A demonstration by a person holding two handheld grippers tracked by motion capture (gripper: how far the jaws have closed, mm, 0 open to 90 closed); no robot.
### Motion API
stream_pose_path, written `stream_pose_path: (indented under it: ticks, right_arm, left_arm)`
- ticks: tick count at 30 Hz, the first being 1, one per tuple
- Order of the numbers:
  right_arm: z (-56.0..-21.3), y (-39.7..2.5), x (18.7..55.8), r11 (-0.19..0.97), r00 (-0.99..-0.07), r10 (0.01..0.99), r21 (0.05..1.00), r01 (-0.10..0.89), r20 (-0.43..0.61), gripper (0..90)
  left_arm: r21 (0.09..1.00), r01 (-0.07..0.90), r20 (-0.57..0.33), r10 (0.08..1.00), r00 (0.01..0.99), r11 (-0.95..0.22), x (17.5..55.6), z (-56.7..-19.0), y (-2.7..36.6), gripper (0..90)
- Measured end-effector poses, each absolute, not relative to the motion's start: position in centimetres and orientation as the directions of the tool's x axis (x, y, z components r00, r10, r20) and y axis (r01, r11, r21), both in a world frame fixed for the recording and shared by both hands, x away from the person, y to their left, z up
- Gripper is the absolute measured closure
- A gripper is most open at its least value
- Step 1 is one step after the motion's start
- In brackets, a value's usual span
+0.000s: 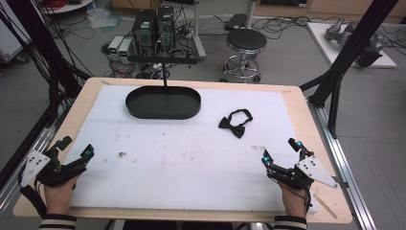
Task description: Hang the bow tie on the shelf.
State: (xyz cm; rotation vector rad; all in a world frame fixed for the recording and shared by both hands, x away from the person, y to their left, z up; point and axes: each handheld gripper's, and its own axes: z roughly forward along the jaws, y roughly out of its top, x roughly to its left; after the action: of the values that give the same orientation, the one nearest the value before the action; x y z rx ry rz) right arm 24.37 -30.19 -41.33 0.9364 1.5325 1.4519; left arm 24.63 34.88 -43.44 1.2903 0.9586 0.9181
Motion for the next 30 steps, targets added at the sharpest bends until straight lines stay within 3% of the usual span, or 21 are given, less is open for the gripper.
stream_pose_path:
  ticks: [17, 30]
  right_arm:
    - [-40.6, -29.5, 24.9, 0.092, -0.447, 0.890, 0.996, -0.010, -0.087, 7.6]
    - [-38.8, -27.3, 28.7, 0.192, -0.535, 0.835, 0.979, 0.062, -0.130, 7.7]
  left_arm:
    - [0.998, 0.003, -0.057, 0.935, 0.350, 0.060, 24.9, -43.6, 34.6, 15.6]
    - [0.998, 0.005, -0.062, 0.936, 0.348, 0.065, 25.2, -43.5, 34.5, 15.6]
